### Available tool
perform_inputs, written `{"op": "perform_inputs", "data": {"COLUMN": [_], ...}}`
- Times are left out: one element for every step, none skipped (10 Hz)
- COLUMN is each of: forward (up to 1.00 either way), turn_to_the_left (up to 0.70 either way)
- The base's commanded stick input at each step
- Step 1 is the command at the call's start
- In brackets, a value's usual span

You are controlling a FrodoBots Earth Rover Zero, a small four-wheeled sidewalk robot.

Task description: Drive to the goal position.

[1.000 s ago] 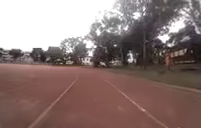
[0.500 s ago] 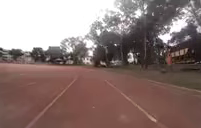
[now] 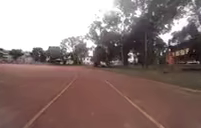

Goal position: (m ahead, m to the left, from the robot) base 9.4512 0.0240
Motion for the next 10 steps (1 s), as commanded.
{"op": "perform_inputs", "data": {"forward": [0.5, 0.5, 0.5, 0.5, 0.5, 0.5, 0.5, 0.5, 0.5, 0.5], "turn_to_the_left": [0.0, 0.0, 0.0, 0.0, 0.0, 0.0, 0.0, 0.0, 0.0, 0.0]}}
